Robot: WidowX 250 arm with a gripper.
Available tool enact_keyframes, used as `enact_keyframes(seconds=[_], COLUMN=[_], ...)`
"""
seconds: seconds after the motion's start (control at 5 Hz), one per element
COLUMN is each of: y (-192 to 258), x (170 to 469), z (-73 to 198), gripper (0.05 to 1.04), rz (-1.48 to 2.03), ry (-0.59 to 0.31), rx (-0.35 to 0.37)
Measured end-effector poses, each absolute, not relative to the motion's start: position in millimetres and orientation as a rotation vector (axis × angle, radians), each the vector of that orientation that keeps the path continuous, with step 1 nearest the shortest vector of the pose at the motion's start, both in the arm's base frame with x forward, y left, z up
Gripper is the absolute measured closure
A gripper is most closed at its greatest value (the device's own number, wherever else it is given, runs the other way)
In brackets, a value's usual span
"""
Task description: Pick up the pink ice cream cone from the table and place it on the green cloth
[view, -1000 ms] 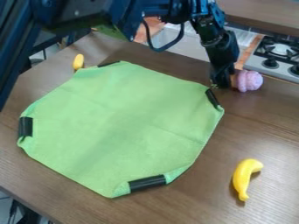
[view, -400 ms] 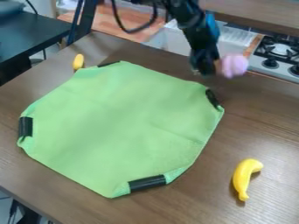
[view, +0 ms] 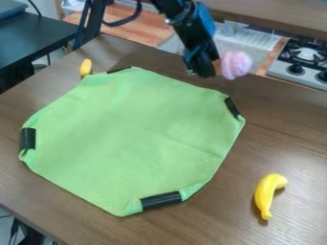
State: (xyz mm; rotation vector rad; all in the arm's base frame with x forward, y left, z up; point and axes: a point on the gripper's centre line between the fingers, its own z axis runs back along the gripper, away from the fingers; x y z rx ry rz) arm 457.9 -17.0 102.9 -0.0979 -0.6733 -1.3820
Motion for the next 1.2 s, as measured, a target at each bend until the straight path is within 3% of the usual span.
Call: enact_keyframes(seconds=[0.4, 0.6, 0.8, 1.0, 1.2], y=[4, 4, -5, -11, -13], x=[423, 420, 419, 419, 420], z=[83, 74, 68, 59, 50], gripper=[0.687, 0.687, 0.62, 0.308, 0.088], rz=[-1.304, -1.329, -1.385, -1.432, -1.5], ry=[-0.539, -0.528, -0.522, -0.523, -0.544], rx=[-0.126, -0.105, -0.079, -0.055, -0.063])
